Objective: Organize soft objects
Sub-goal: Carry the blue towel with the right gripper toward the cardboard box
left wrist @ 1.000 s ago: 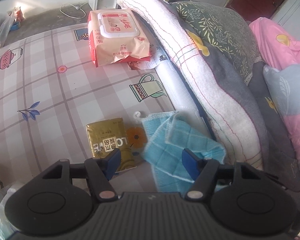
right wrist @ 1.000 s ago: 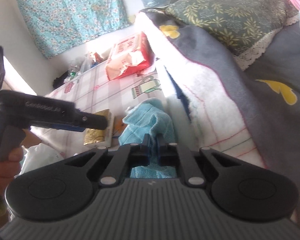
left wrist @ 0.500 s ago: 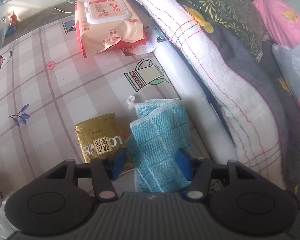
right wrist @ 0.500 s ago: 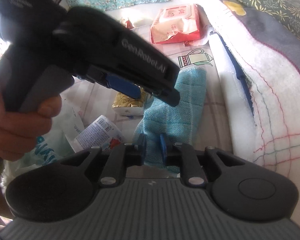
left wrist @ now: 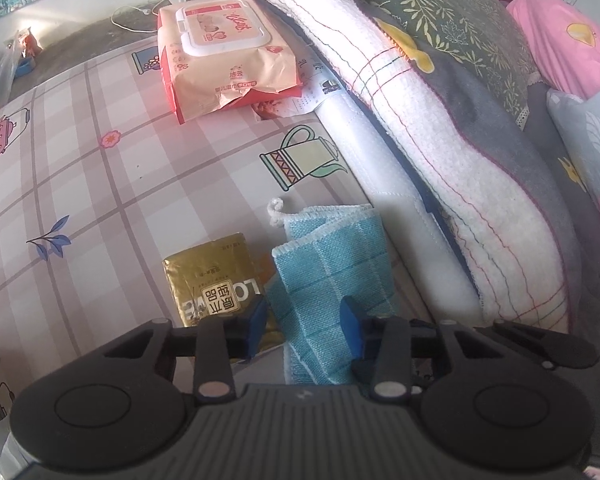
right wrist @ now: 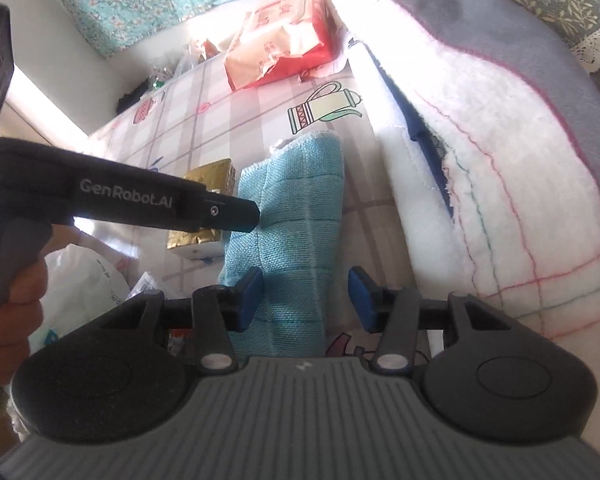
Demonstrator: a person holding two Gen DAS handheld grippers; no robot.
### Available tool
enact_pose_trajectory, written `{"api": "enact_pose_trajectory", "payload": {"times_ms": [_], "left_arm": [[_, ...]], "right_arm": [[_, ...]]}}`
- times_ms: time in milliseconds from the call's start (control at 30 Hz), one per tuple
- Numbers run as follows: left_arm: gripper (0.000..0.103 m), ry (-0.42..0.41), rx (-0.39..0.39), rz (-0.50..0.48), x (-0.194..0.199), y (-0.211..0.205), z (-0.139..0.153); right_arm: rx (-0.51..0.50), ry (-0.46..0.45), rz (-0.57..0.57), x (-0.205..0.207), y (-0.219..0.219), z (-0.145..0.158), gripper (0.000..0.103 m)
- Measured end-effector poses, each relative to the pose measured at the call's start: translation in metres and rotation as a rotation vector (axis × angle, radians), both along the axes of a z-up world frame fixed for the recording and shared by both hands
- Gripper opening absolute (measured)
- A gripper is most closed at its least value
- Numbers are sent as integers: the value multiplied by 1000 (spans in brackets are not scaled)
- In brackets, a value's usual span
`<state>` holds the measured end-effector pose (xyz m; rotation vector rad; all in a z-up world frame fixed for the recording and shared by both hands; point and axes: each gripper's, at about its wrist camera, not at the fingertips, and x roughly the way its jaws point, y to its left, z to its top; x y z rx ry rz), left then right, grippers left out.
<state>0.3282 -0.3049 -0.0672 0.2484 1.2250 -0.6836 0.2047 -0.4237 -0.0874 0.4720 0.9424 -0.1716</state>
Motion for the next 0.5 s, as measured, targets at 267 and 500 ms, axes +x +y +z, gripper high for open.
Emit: {"api": "enact_pose_trajectory", "payload": {"times_ms": [267, 500], "left_arm": [[56, 45, -76, 31, -1, 8, 6], [72, 155, -145, 56, -5, 14, 6]], "right_arm": [[-148, 43, 92, 4, 29, 2, 27], [-67, -63, 5, -18, 23, 15, 11]]}}
